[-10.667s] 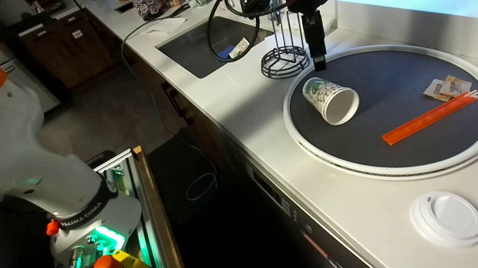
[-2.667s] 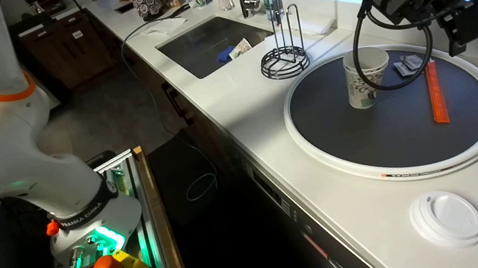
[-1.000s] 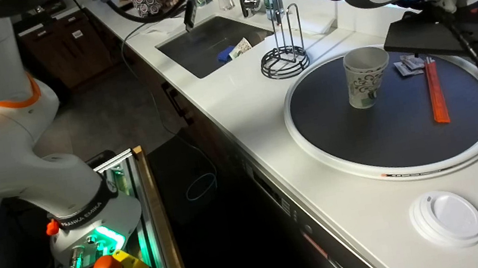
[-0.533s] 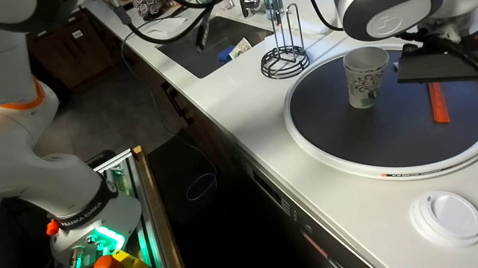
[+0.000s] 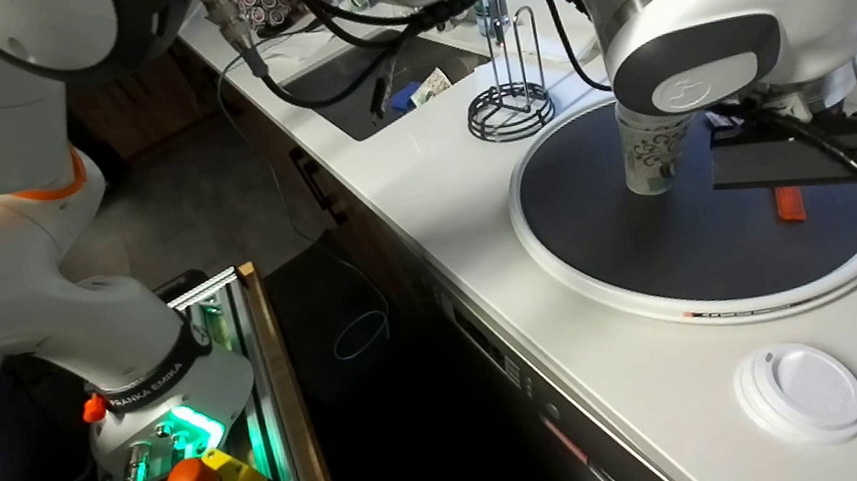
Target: Turn the paper cup over and put the orange object inside the paper cup
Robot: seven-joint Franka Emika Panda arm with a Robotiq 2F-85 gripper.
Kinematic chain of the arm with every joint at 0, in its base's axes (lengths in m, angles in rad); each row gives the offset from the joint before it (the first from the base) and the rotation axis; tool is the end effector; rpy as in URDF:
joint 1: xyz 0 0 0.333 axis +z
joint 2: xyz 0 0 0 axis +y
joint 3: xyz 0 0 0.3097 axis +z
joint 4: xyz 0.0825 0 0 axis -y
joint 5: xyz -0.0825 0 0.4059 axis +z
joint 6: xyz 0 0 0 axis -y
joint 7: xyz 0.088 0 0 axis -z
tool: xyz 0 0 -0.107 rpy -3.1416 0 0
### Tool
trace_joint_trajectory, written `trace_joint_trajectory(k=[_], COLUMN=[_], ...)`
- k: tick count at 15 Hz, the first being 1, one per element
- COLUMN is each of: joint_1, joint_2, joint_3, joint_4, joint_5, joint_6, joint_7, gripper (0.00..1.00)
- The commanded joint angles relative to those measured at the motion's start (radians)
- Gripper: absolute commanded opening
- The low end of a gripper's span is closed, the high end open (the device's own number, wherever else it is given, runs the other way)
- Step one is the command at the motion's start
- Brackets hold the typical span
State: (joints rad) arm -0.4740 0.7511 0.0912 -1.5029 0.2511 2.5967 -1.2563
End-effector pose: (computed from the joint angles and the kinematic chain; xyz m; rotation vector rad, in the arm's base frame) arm 0.6956 -0.2991 0.2406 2.8329 0.9471 0.5973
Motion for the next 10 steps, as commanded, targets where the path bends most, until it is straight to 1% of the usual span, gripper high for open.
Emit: trace_joint_trajectory(k=[1,2,3,4,5,9,10], joint_1=[-0.010,-0.010,-0.011,-0.010,-0.010,-0.009,-0.008], joint_2=[0.031,0.036,0.040,0.045,0.049,0.050,0.050], joint_3=[0.010,0.009,0.009,0.008,0.008,0.007,0.005], joint_4=[0.010,0.014,0.016,0.020,0.022,0.027,0.030], joint_5=[-0.011,-0.011,-0.011,-0.011,-0.011,-0.013,-0.015], joint_6=[0.022,0.022,0.022,0.022,0.021,0.015,0.014], joint_7=[-0.033,-0.035,-0.037,-0.037,-0.038,-0.034,-0.032], gripper=[0.60,0.61,0.60,0.56,0.36,0.04,0.00])
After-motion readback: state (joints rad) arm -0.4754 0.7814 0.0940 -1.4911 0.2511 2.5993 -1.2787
